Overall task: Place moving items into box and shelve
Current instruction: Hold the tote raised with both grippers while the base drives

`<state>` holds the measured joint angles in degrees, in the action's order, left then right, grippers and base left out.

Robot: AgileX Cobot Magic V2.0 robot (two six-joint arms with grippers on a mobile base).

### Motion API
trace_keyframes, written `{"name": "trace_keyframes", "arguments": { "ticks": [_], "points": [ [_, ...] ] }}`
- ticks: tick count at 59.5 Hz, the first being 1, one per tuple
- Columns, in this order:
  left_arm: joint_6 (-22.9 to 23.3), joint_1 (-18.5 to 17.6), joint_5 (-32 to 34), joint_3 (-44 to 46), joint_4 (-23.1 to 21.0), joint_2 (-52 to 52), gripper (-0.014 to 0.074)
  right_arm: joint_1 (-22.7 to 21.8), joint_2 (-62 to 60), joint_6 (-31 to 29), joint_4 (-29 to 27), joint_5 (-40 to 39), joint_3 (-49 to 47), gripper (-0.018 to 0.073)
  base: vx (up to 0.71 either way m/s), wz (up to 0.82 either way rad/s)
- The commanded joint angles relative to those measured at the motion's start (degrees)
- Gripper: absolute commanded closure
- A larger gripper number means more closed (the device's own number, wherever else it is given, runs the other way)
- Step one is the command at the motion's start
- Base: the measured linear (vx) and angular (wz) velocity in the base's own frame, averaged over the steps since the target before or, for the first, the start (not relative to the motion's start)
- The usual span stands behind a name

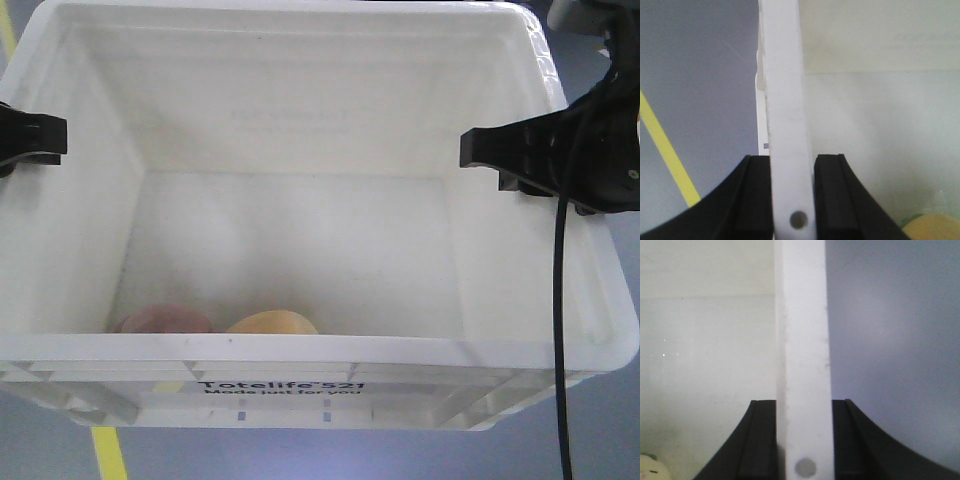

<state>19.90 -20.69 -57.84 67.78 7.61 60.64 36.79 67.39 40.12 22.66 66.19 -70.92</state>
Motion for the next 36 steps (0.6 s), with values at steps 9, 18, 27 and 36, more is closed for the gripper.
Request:
{"name": "trace_keyframes", "arguments": {
  "ticks": [9,18,27,36],
  "points": [
    [0.28,0.39,4.41,2.02,6.17,-1.53,0.0533,-0.68,-2.45,0.27,7.51,-2.08,-2.10,0.0432,-0.14,0.56],
    [0.28,0.39,4.41,2.02,6.17,-1.69,0.0533,-0.68,-2.45,0.27,7.51,-2.08,-2.10,0.0432,-0.11,0.45],
    [0.28,0.39,4.41,2.02,6.17,-1.69,0.0533,-0.68,-2.45,0.27,7.51,-2.08,-2.10,0.0432,-0.07,0.32],
    [0.28,0.39,4.41,2.02,6.17,-1.61,0.0533,-0.68,-2.45,0.27,7.51,-2.08,-2.10,0.0432,-0.04,0.23]
  ]
}}
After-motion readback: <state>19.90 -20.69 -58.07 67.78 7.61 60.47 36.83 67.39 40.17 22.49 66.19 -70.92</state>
